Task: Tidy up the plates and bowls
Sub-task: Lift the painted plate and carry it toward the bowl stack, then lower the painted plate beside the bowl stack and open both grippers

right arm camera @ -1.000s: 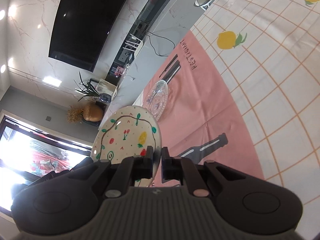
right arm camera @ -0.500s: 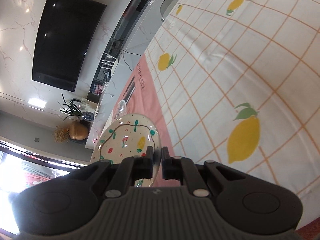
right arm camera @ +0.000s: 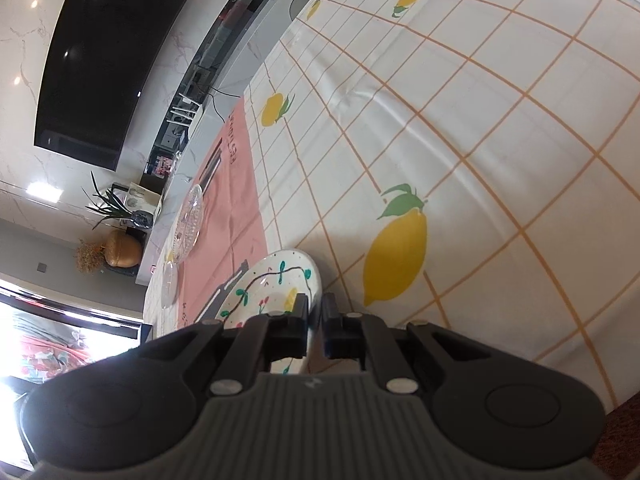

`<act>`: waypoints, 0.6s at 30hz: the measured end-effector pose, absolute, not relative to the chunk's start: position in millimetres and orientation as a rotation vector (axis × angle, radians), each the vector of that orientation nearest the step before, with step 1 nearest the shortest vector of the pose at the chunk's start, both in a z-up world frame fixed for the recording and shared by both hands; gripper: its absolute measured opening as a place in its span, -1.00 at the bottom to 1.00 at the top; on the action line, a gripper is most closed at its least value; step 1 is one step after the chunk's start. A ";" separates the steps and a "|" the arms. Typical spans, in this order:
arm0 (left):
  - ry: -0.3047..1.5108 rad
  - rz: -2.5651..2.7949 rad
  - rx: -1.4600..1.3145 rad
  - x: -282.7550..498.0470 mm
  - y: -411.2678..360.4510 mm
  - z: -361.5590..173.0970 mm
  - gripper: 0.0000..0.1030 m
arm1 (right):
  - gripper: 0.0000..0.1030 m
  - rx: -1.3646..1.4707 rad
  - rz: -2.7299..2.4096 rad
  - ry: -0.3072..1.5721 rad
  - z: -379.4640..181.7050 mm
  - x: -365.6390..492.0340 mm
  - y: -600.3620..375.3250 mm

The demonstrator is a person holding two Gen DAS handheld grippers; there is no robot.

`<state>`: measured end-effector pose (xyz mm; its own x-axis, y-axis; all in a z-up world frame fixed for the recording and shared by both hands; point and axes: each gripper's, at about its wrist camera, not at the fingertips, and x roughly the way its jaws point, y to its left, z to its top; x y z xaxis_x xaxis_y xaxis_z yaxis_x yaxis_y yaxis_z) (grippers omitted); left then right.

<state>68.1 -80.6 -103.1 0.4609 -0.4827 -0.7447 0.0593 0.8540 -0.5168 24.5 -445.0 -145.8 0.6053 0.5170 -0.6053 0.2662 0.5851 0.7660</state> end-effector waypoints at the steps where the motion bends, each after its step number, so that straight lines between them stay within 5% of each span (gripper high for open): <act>1: 1.045 -0.344 -0.447 67.0 -80.7 -103.7 -0.78 | -0.91 0.963 0.174 0.951 -146.5 25.8 -443.7; 18: 1.054 -0.232 -0.355 59.2 -81.3 -114.5 -0.71 | -0.90 0.795 0.196 0.984 -139.5 43.6 -411.8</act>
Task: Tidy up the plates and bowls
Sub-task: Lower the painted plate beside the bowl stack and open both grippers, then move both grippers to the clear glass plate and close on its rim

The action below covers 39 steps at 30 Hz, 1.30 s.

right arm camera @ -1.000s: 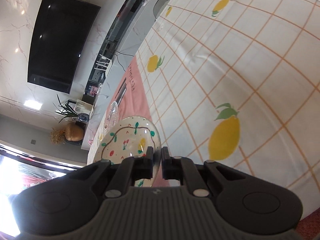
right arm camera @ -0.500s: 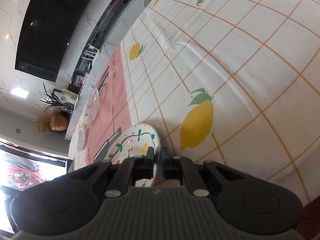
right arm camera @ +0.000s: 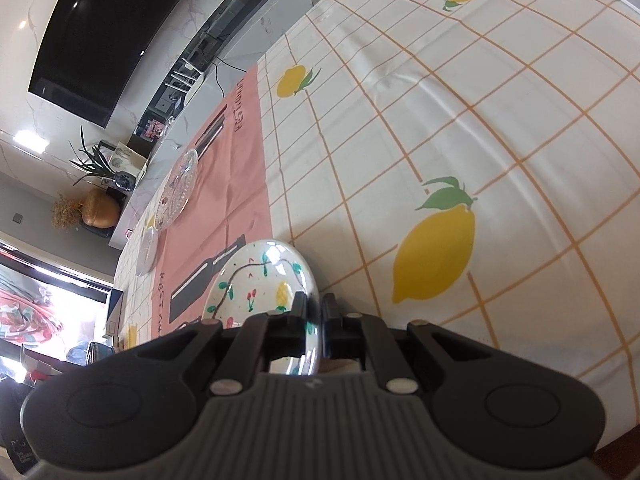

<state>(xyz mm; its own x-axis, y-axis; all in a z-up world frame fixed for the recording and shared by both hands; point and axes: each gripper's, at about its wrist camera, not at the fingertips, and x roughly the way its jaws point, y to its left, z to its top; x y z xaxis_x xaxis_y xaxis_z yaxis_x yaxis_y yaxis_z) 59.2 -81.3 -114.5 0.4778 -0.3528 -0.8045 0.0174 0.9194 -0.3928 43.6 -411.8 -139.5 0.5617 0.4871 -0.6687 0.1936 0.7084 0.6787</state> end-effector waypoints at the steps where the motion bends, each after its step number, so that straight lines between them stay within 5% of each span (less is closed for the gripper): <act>1: 1.051 -0.228 -0.351 59.6 -81.5 -113.9 -0.71 | -0.90 0.787 0.196 0.984 -138.9 44.8 -410.4; 13: 1.017 -0.209 -0.286 63.4 -85.3 -108.1 -0.64 | -0.80 0.706 0.184 0.965 -133.6 54.8 -395.8; 14: 1.006 -0.214 -0.268 61.9 -86.9 -105.8 -0.49 | -0.74 0.682 0.180 0.961 -131.1 54.1 -393.6; 16: 0.994 -0.223 -0.262 61.1 -88.8 -100.7 -0.29 | -0.28 0.638 0.177 0.937 -124.1 51.5 -389.8; 17: 0.987 -0.228 -0.264 60.6 -88.6 -97.3 -0.22 | -0.24 0.618 0.171 0.927 -120.6 50.7 -388.5; 26: 0.902 -0.259 -0.325 69.7 -71.0 -59.0 0.06 | -0.14 0.553 0.169 0.862 -90.8 55.9 -377.1; 39: 0.882 -0.278 -0.350 114.1 -38.6 -3.4 0.07 | -0.14 0.476 0.262 0.845 -48.9 101.1 -328.1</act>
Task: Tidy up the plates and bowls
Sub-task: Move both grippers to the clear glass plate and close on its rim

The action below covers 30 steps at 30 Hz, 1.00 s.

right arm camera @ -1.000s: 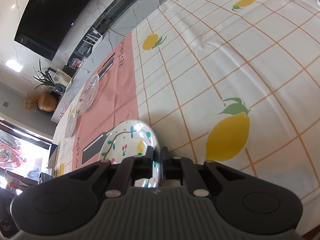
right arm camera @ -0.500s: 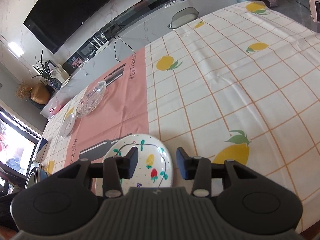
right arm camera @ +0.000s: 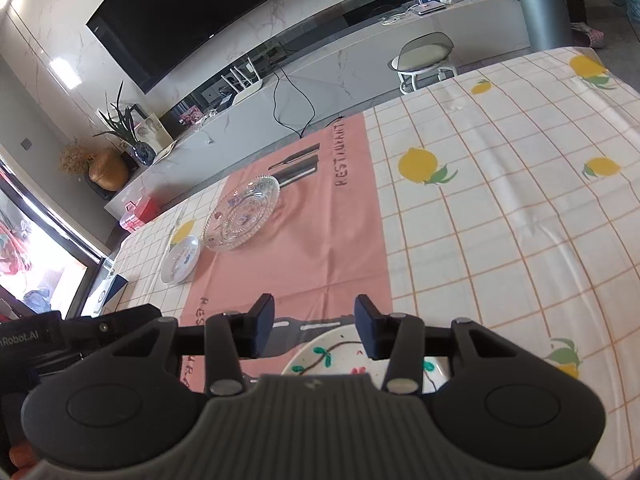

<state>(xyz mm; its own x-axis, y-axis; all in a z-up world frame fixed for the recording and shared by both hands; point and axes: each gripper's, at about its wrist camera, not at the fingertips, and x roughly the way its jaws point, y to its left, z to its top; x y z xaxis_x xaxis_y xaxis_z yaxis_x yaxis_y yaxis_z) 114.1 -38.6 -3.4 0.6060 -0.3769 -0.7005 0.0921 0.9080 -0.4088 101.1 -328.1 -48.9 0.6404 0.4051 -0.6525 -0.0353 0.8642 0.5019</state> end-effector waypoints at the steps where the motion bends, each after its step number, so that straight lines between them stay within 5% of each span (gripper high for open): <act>1: 0.883 -0.276 -0.344 118.3 -36.4 0.2 0.07 | -0.14 0.469 0.265 0.847 -47.4 105.8 -324.6; 16: 0.959 -0.383 -0.233 209.7 10.4 19.1 0.07 | -0.09 0.416 0.327 0.907 -45.9 181.7 -271.2; 30: 0.997 -0.328 -0.269 305.4 75.9 -42.3 0.07 | -0.10 0.509 0.348 0.974 -79.8 266.2 -230.8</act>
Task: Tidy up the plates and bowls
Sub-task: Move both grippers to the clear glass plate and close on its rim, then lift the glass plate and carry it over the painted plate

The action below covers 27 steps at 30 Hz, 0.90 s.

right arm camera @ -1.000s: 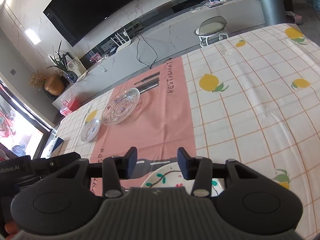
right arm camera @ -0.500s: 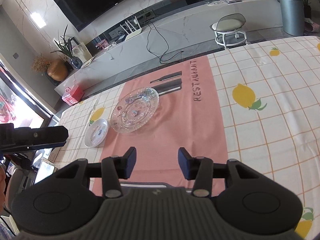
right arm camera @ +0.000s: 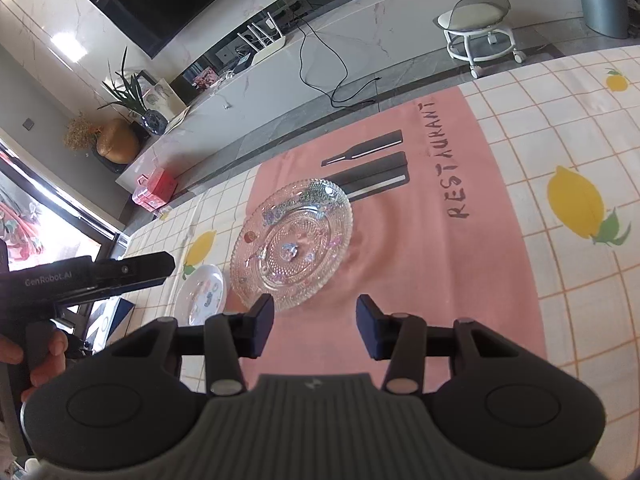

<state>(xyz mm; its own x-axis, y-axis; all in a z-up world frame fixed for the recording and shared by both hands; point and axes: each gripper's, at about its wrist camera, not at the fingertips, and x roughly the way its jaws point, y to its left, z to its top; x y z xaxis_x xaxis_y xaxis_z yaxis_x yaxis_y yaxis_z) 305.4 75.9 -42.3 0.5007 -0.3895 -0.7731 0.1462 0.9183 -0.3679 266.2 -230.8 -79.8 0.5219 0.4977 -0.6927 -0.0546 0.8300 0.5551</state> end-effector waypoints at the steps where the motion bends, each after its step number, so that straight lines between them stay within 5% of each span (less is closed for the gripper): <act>1: 1.003 -0.330 -0.279 311.5 77.8 -47.3 0.07 | -0.11 0.519 0.340 0.980 -83.7 274.8 -228.3; 13: 1.068 -0.297 -0.343 361.5 94.7 -103.3 0.04 | -0.21 0.636 0.283 1.038 -134.9 332.7 -228.8; 27: 1.062 -0.325 -0.355 365.0 95.7 -114.4 -0.61 | -0.60 0.724 0.329 1.028 -149.1 340.3 -224.9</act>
<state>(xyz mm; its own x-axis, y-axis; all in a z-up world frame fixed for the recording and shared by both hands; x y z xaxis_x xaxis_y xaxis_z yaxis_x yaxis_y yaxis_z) 365.0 95.7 -114.4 0.4499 -0.4239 -0.7860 0.0879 0.8969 -0.4334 340.3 -224.9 -149.1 0.4948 0.5665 -0.6590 0.0785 0.7261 0.6831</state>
